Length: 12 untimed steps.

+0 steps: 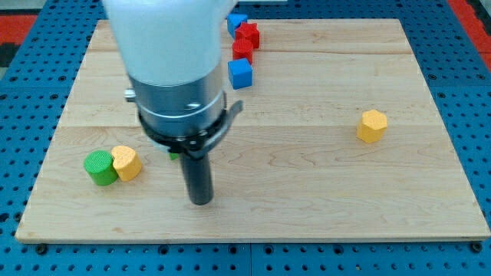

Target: Put the green star to the bottom right of the cube

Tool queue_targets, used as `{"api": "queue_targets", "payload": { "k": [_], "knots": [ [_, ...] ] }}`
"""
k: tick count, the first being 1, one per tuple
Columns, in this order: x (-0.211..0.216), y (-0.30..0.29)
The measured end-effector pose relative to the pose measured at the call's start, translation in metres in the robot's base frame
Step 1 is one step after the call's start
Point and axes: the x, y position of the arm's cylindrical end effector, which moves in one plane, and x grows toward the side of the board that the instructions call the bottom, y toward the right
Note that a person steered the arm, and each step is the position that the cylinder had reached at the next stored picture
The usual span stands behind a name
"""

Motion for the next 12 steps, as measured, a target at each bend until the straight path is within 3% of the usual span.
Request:
{"api": "queue_targets", "payload": {
  "k": [2,8,9,12],
  "knots": [
    [-0.014,-0.040],
    [-0.104,-0.017],
    [-0.096,-0.020],
    [-0.099,-0.109]
  ]
}}
